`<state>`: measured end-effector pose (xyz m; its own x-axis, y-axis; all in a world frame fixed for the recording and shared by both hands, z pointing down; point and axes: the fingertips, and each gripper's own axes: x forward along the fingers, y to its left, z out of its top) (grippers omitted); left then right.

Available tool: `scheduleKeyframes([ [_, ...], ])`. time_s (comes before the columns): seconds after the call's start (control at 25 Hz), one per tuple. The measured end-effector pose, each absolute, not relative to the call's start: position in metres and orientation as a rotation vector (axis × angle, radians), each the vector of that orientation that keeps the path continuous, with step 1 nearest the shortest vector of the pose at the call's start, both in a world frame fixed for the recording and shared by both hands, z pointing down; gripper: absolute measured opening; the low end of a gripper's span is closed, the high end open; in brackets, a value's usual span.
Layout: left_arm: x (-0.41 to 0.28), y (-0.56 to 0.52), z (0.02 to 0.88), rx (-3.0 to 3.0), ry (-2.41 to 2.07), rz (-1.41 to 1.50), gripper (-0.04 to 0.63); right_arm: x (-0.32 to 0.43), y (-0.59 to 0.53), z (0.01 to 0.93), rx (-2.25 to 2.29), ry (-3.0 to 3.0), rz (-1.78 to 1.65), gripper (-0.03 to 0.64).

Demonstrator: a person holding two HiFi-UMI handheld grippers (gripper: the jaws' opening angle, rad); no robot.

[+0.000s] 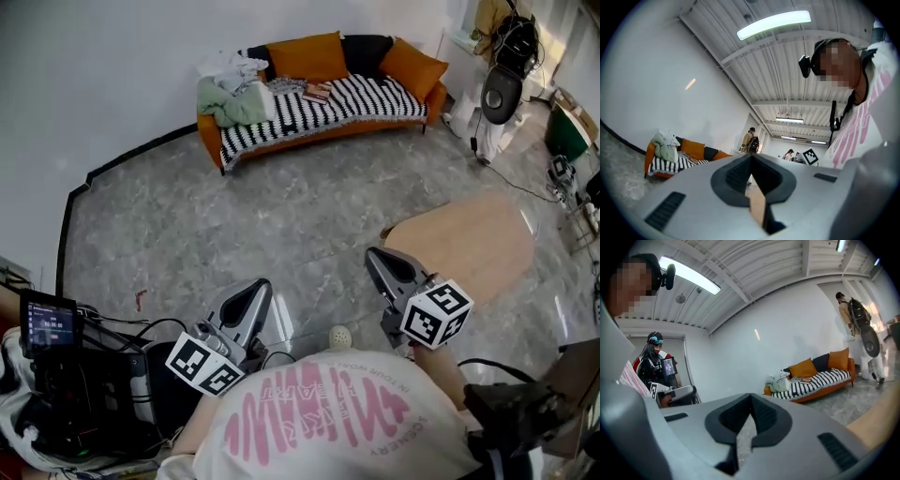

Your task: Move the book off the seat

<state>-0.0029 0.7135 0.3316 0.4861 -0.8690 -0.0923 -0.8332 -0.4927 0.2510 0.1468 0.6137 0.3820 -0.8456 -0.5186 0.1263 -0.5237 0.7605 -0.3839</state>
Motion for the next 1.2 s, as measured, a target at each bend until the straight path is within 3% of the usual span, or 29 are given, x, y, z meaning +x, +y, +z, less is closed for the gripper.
scheduleKeyframes([
  [0.16,-0.001,0.690,0.322,2.534,-1.546,-0.432,0.008,0.150,0.579,0.384,0.807,-2.931,0.634,0.011],
  [0.36,0.016,0.663,0.331,2.524,-1.656,-0.331,0.008,0.159,0.548,0.391,0.730,-2.940,0.608,0.011],
  [0.52,0.018,0.650,0.330,2.509,-1.748,-0.417,0.008,0.166,0.530,0.399,0.694,-2.936,0.566,0.011],
  [1.2,0.040,0.582,0.358,2.511,-1.697,-0.327,0.008,0.189,0.477,0.428,0.706,-2.894,0.541,0.011],
])
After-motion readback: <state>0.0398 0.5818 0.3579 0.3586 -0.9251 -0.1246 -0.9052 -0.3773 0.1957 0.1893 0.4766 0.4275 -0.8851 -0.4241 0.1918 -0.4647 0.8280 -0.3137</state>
